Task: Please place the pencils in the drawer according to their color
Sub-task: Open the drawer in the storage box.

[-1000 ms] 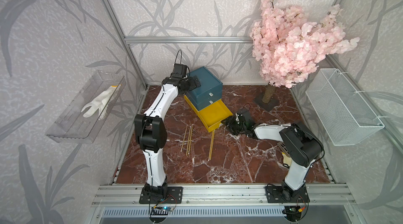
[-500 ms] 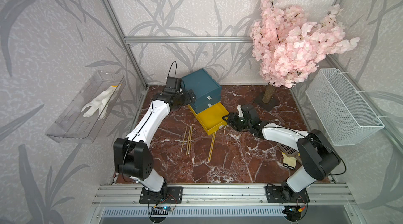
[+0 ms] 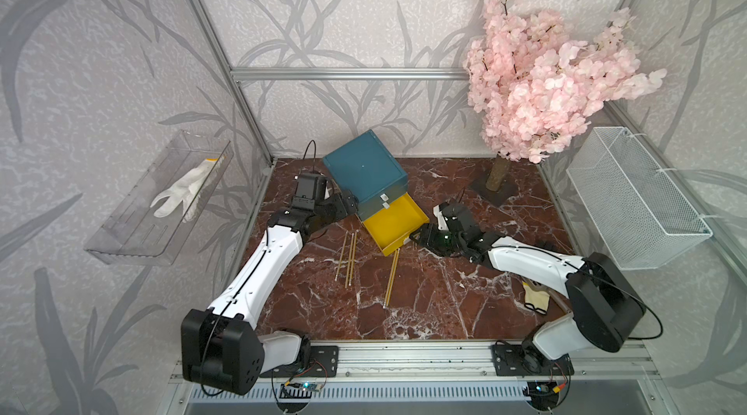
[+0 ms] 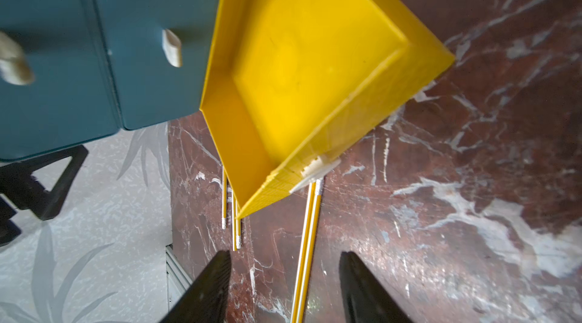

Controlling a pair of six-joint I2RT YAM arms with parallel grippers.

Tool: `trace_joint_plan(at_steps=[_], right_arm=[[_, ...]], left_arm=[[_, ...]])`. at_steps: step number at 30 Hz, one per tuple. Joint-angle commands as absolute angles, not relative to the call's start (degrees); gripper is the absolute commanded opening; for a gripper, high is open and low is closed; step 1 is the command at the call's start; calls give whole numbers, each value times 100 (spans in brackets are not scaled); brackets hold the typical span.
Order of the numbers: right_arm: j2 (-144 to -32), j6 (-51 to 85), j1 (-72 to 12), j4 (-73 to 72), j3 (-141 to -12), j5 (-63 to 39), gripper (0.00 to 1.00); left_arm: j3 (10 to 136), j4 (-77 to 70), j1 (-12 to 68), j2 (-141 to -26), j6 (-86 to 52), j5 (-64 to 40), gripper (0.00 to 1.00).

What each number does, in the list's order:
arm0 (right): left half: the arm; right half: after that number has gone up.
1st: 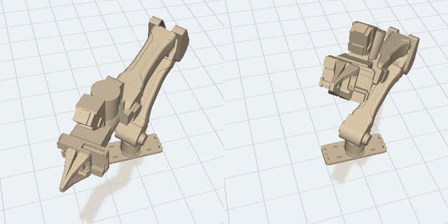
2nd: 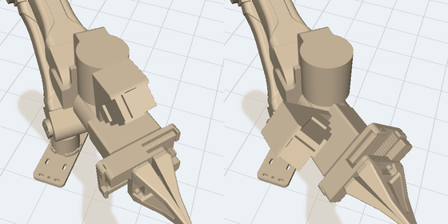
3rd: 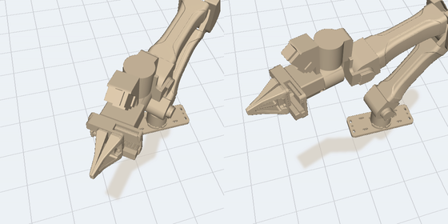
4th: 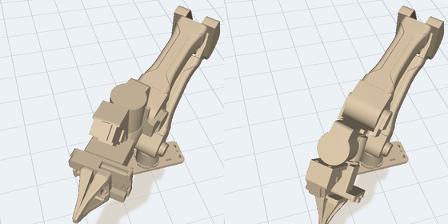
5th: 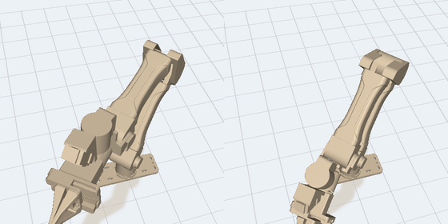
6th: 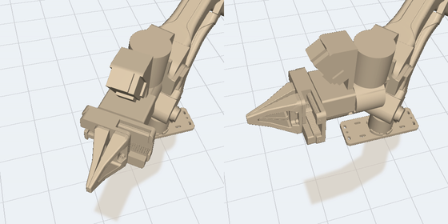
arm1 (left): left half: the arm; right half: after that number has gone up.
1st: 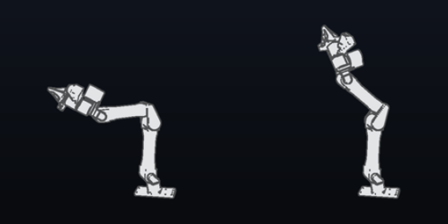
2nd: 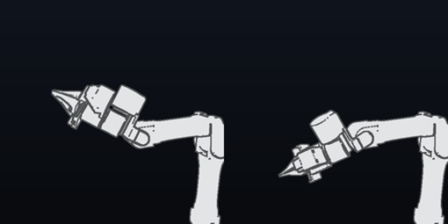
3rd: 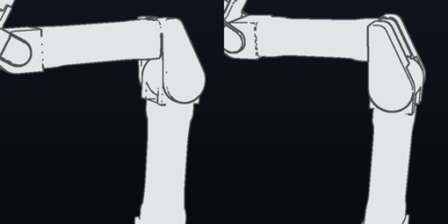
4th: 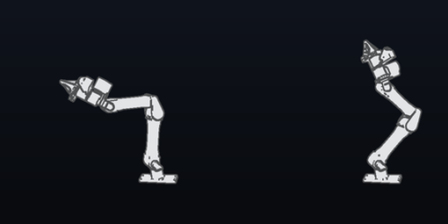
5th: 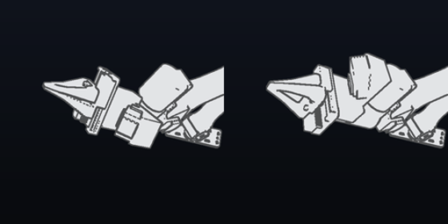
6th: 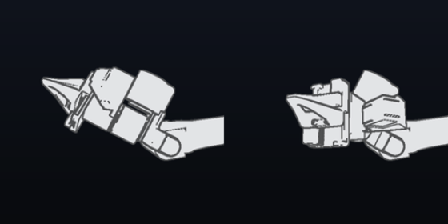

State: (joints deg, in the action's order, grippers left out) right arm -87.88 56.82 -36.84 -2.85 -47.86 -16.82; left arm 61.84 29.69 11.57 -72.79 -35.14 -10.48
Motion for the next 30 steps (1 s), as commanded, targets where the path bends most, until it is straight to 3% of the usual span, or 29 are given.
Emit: trace_joint_plan(at_steps=[1,19,24,30], right_arm=[[-9015,5816,-3727,-536,-4711,-1644,58],[-9720,5943,-3701,-1069,-5130,-1635,58],[-9738,5922,-3675,-1015,-5216,-1652,58],[-9731,5949,-3673,-1025,-5181,-1679,58]], left_arm=[[6152,3947,1162,-7362,-3350,-607,100],[8848,3659,1143,-9300,-3205,-835,100],[9090,4005,1125,-9097,-2943,-699,100],[8303,4617,1116,-8300,-2627,-441,100]])
